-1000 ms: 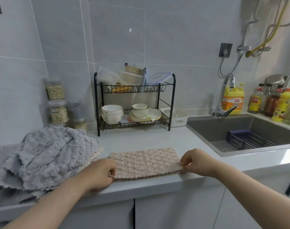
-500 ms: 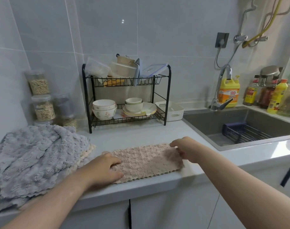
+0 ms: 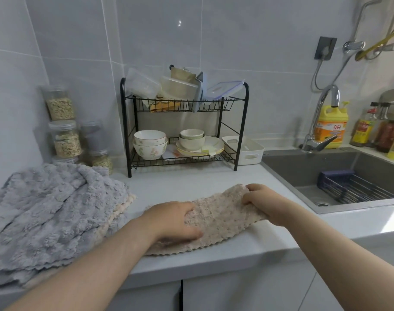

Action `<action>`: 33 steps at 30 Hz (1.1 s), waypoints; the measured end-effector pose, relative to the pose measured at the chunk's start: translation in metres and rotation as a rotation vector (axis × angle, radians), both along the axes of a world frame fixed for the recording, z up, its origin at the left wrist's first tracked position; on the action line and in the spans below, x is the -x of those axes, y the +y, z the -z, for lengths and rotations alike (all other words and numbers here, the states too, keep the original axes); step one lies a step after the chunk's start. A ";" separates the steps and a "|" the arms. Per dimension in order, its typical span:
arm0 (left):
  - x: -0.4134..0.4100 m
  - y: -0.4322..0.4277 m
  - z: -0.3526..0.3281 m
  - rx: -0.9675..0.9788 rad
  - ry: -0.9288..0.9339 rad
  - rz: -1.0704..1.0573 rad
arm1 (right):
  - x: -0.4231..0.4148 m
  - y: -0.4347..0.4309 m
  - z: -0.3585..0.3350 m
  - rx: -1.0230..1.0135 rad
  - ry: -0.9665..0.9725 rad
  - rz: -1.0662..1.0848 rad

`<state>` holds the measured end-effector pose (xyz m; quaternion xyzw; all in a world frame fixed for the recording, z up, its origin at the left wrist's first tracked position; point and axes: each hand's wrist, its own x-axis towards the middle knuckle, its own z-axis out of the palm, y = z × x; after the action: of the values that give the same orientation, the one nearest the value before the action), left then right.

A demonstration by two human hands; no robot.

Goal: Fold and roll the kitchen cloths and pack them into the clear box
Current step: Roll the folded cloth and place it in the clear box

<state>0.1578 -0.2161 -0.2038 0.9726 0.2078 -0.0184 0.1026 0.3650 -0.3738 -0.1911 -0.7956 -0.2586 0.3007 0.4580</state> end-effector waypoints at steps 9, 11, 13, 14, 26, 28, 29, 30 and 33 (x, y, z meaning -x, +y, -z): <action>-0.044 -0.014 -0.002 -0.042 0.139 -0.021 | -0.010 -0.013 -0.014 -0.064 0.099 0.076; -0.043 -0.017 -0.002 -0.001 0.006 -0.009 | -0.015 -0.015 -0.022 -0.097 0.083 0.091; -0.034 -0.012 -0.002 0.013 -0.144 -0.017 | -0.019 -0.018 -0.032 -0.117 0.035 0.101; -0.028 -0.006 -0.001 0.012 -0.201 -0.035 | -0.020 -0.018 -0.035 -0.110 -0.008 0.097; 0.023 0.057 0.045 -0.027 -0.280 -0.203 | 0.069 0.068 -0.025 0.078 -0.584 -0.205; 0.022 0.060 0.048 -0.026 -0.279 -0.191 | 0.088 0.083 -0.018 0.119 -0.644 -0.274; 0.022 0.062 0.050 -0.003 -0.293 -0.197 | 0.097 0.088 -0.013 0.143 -0.668 -0.305; 0.022 0.064 0.052 0.028 -0.318 -0.207 | 0.104 0.093 -0.008 0.166 -0.695 -0.328; 0.023 0.072 0.055 0.124 -0.422 -0.231 | 0.117 0.100 0.009 0.213 -0.717 -0.380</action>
<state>0.1351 -0.1446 -0.2585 0.9165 0.2901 0.1843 0.2044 0.2482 -0.2742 -0.1997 -0.8310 -0.5111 0.1087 0.1905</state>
